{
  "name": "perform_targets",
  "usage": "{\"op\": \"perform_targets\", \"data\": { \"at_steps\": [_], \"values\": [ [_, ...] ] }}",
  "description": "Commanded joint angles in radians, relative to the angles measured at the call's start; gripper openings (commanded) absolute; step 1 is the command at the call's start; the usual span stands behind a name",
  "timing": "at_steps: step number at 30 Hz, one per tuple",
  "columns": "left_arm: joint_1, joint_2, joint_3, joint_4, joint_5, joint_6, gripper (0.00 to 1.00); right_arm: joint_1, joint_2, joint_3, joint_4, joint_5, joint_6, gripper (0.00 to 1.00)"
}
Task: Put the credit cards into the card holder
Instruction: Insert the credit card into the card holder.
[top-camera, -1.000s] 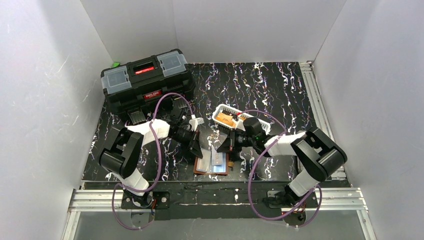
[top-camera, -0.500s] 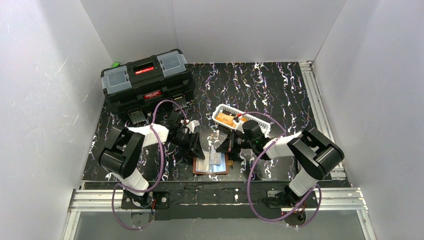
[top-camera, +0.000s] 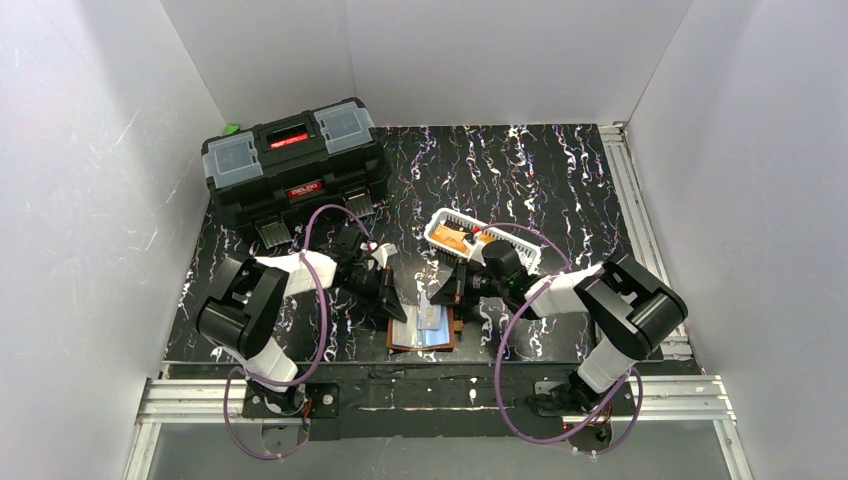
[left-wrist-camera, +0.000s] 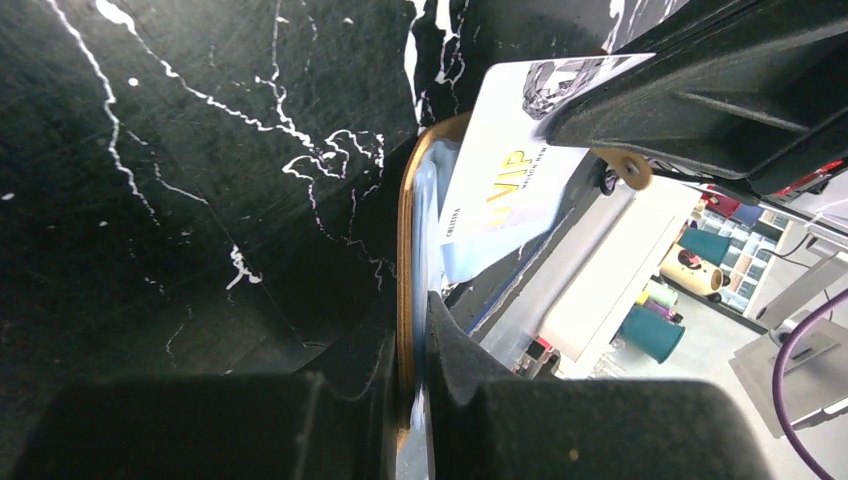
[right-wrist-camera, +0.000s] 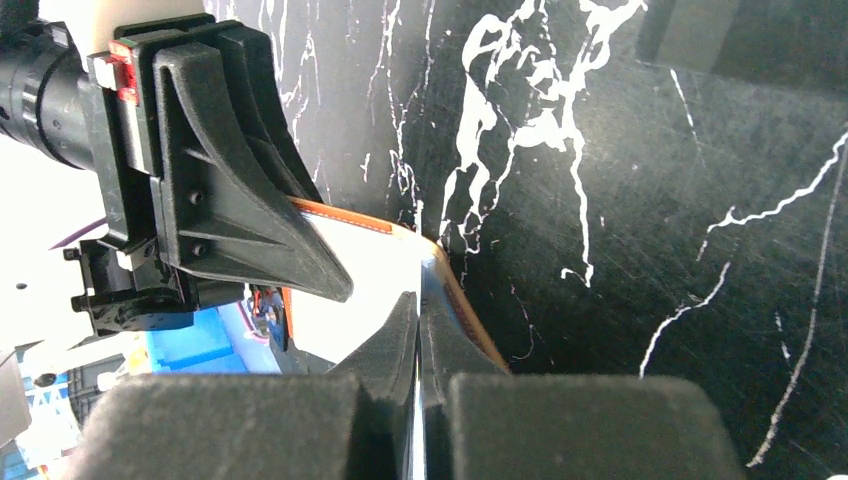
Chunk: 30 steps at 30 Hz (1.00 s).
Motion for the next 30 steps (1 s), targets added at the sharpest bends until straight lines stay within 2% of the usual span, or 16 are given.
{"op": "perform_targets", "data": {
  "at_steps": [1,7,11,15,22,30],
  "values": [
    [0.000,-0.053,-0.029,0.029,0.050,0.006,0.00,0.005,-0.075,0.044,-0.030,0.025,-0.047,0.01],
    [0.017,-0.104,0.011,0.254,0.254,-0.035,0.00,-0.012,-0.258,0.005,-0.047,0.111,-0.083,0.01],
    [0.028,-0.125,0.014,0.462,0.313,-0.133,0.00,-0.013,-0.375,-0.044,-0.013,0.171,-0.085,0.01],
    [0.028,-0.144,0.009,0.673,0.337,-0.254,0.00,-0.013,-0.507,-0.077,-0.069,0.230,-0.122,0.01],
    [0.028,-0.178,0.035,0.765,0.376,-0.350,0.00,-0.013,-0.774,-0.145,-0.191,0.392,-0.181,0.01],
    [0.028,-0.210,0.039,0.790,0.397,-0.389,0.00,-0.013,-0.811,-0.155,-0.181,0.409,-0.174,0.01]
  ]
}}
